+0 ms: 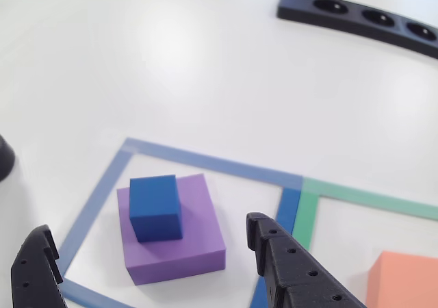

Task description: Tower of hanoi

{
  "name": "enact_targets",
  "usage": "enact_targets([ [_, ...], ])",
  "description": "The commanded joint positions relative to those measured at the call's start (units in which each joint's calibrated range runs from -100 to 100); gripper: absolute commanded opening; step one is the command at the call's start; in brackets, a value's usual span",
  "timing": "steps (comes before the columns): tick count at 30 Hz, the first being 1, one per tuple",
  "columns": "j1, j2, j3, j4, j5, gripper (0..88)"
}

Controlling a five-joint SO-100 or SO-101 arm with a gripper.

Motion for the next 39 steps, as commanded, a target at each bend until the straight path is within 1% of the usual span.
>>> enact_targets([
  [1, -0.96, 7.85, -0.82, -10.4, 0.79, 32.4],
  [7, -1.04, 20.11, -5.54, -19.63, 0.79, 32.6],
  [17, -2.1, 31.49, -11.54, -25.94, 0.79, 32.4],
  [29, -3.25, 42.55, -20.81, -29.18, 0.79, 32.2],
  [39, -4.24, 45.51, -21.26, -30.15, 0.79, 31.2],
])
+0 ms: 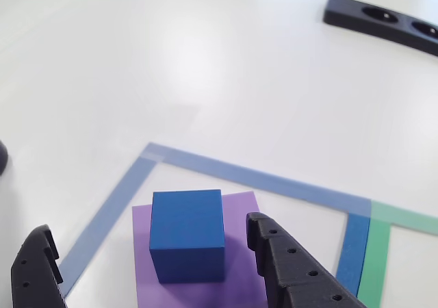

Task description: Tower of hanoi

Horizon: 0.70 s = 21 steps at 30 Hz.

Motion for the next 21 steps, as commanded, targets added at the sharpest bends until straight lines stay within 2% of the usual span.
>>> enact_targets([
  [1, -0.72, 0.16, -1.17, -1.58, 0.79, 30.8],
  [21, -2.4, 1.13, -1.17, -3.69, 0.79, 11.4],
])
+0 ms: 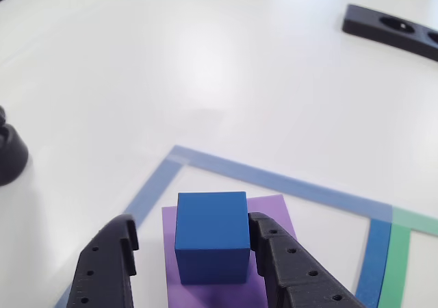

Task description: Tower of hanoi

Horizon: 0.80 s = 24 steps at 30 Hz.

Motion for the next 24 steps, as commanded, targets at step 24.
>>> enact_targets([
  [24, 1.47, -18.49, 3.29, 11.43, 0.79, 3.0],
])
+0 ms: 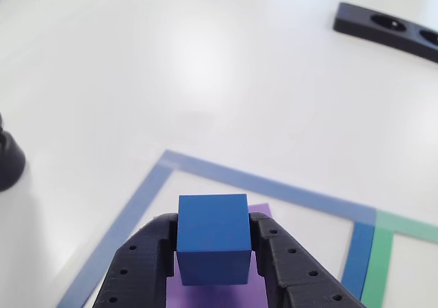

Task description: Tower of hanoi

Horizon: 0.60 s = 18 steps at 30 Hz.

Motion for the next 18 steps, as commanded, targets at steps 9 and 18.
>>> enact_targets([
  [9, 4.63, -42.26, -8.85, 50.73, 0.79, 2.6],
  [18, 9.97, -51.96, -45.84, 107.14, -6.01, 2.8],
])
